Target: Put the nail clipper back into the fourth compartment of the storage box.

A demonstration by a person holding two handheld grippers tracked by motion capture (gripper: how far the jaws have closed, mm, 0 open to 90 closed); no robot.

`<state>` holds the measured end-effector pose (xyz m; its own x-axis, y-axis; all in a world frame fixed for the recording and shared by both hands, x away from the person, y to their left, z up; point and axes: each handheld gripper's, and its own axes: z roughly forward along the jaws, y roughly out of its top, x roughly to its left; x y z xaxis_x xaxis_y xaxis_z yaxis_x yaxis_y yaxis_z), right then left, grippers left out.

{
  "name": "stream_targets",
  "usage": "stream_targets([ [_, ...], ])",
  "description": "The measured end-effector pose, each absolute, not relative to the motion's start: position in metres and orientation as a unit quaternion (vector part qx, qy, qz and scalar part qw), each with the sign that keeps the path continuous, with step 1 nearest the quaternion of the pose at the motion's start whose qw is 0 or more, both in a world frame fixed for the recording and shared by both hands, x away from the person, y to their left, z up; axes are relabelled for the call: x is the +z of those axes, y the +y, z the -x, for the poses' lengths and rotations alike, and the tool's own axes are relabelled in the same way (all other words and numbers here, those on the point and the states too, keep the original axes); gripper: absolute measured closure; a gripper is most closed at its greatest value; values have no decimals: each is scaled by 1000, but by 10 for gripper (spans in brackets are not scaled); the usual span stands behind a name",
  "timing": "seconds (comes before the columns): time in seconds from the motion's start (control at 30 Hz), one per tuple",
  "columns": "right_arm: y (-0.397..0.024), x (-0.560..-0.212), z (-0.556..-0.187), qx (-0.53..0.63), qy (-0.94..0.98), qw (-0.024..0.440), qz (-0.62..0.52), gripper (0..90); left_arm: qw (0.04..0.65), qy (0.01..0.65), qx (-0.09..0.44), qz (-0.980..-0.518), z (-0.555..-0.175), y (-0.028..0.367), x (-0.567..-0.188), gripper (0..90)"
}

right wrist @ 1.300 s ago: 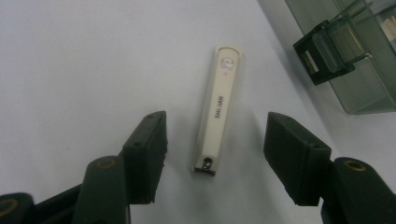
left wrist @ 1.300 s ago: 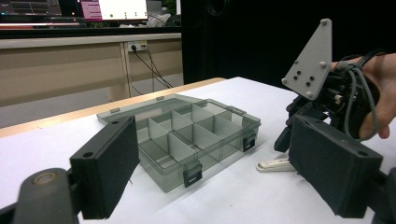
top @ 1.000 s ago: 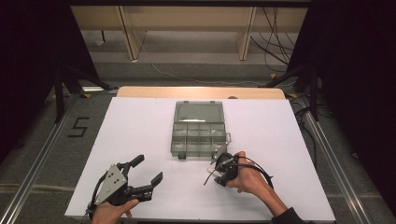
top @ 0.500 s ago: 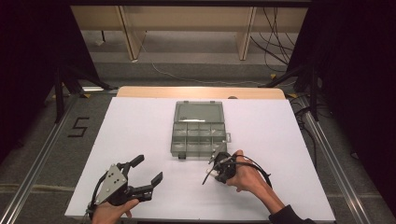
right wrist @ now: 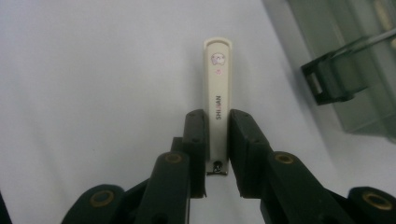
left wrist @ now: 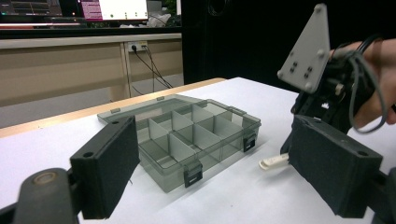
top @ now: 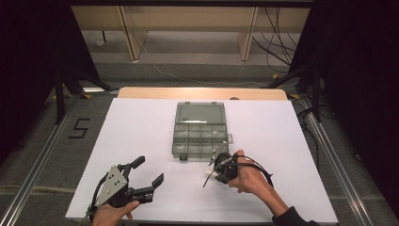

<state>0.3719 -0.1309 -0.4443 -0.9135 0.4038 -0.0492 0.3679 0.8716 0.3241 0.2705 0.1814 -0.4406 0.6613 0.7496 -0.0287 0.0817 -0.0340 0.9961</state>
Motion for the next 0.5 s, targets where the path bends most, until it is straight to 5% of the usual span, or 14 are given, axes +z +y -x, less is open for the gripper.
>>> stream_targets([
  [0.5,-152,-410,-391,280,919,145,-236,776,624,309,270,-665,-272,181,-441,156],
])
